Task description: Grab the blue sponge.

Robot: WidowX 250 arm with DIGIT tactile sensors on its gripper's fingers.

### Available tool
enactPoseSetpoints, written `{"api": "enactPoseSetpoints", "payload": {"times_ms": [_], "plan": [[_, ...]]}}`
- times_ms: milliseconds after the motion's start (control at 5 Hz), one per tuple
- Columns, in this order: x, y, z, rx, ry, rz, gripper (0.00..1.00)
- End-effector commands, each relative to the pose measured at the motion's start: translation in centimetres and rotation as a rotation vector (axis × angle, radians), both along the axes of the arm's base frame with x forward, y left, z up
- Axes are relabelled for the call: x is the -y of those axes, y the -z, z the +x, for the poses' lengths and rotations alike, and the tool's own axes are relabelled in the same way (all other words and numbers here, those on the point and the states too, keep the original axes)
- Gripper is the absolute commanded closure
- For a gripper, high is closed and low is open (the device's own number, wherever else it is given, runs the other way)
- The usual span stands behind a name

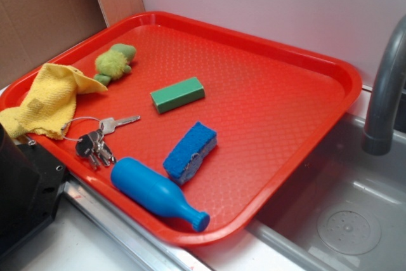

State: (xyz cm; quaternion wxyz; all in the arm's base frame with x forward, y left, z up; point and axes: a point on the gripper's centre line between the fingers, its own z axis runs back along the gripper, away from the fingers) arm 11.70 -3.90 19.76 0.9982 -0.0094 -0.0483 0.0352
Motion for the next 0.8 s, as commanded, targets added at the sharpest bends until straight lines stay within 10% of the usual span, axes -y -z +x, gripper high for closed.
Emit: {"api": "enactPoseSetpoints", "payload": {"times_ms": [0, 600], "plan": [[5.4, 7.5, 2.3, -0.075, -0.037, -0.085, 0.00], [8.9, 14.3, 7.2, -0.134, -0.038, -0.106, 0.00]]}}
